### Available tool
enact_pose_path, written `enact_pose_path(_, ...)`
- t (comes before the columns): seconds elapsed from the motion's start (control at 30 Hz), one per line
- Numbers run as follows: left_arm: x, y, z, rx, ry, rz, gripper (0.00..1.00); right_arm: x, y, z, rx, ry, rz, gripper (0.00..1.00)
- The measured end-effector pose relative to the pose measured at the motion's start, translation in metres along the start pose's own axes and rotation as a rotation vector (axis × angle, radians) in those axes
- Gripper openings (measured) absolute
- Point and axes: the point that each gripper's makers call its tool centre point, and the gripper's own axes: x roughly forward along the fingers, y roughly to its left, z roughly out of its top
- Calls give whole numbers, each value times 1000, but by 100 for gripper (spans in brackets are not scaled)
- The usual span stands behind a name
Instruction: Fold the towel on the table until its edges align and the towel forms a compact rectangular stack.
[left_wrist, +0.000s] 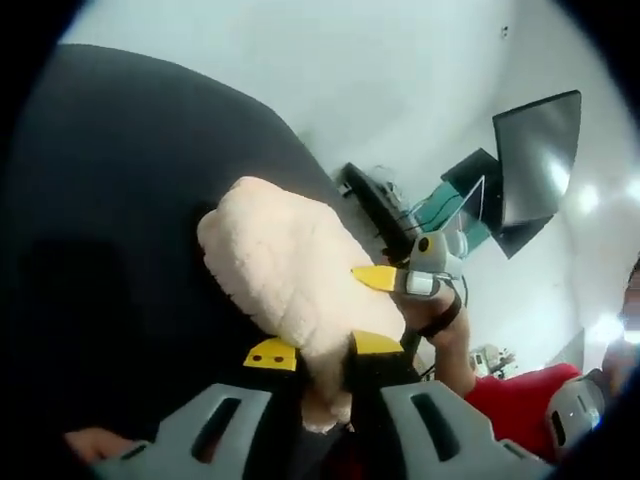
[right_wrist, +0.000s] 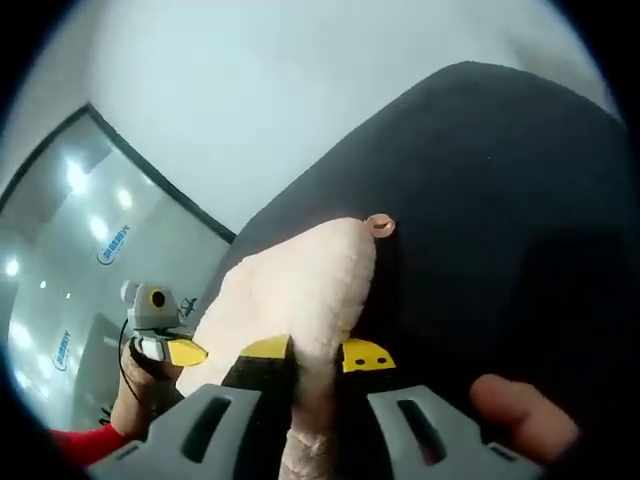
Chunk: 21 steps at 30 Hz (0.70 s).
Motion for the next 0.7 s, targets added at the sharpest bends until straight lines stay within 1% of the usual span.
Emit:
enact_pose_path(0.03, 1, 3, -3, 15, 7, 16, 18, 1, 0, 0, -23, -2, -5, 15)
enact_pose_path(0.1, 3, 8, -7, 47, 8, 40, 20, 1, -2, 0, -40, -10, -16, 18)
enact_pose_path(0.13, 3, 9, -8, 47, 6, 45, 23, 1, -4, 1, -61, -19, -23, 20)
enact_pose_path(0.17, 3, 15, -7, 59, -3, 58, 26, 1, -6, 3, -106, -30, -34, 23)
enact_pose_path(0.2, 2, 18, -4, 73, -23, 67, 31, 0, -7, 7, -168, -52, -38, 26)
enact_pose_path(0.23, -1, 20, -2, 83, -35, 78, 36, -3, -7, 12, -250, -85, -45, 28)
enact_pose_path(0.27, -4, 22, 0, 100, -45, 89, 41, -7, -6, 19, -361, -127, -57, 32)
enact_pose_path(0.3, -8, 24, 9, 119, -73, 87, 48, -11, -6, 24, -435, -153, -70, 34)
enact_pose_path(0.33, -13, 21, 18, 130, -113, 70, 57, -15, -6, 28, -529, -170, -72, 36)
enact_pose_path(0.37, -19, 16, 22, 147, -142, 61, 70, -20, -5, 33, -585, -191, -71, 39)
enact_pose_path(0.4, -26, 13, 22, 158, -145, 54, 76, -25, -7, 39, -580, -214, -68, 39)
enact_pose_path(0.43, -33, 15, 25, 166, -153, 51, 77, -30, -6, 44, -567, -242, -50, 36)
enact_pose_path(0.47, -38, 16, 26, 173, -166, 54, 73, -39, 1, 44, -550, -261, -16, 31)
enact_pose_path(0.53, -54, 22, 35, 199, -234, 71, 66, -48, 5, 47, -535, -295, 35, 32)
enact_pose_path(0.6, -68, 25, 30, 213, -263, 77, 66, -59, 5, 51, -516, -330, 77, 34)
enact_pose_path(0.63, -76, 33, 33, 245, -286, 101, 67, -64, 7, 54, -534, -360, 93, 34)
enact_pose_path(0.67, -85, 38, 37, 333, -321, 131, 68, -69, 9, 56, -583, -392, 95, 34)
enact_pose_path(0.7, -94, 41, 36, 444, -345, 181, 68, -74, 9, 57, -638, -407, 83, 35)
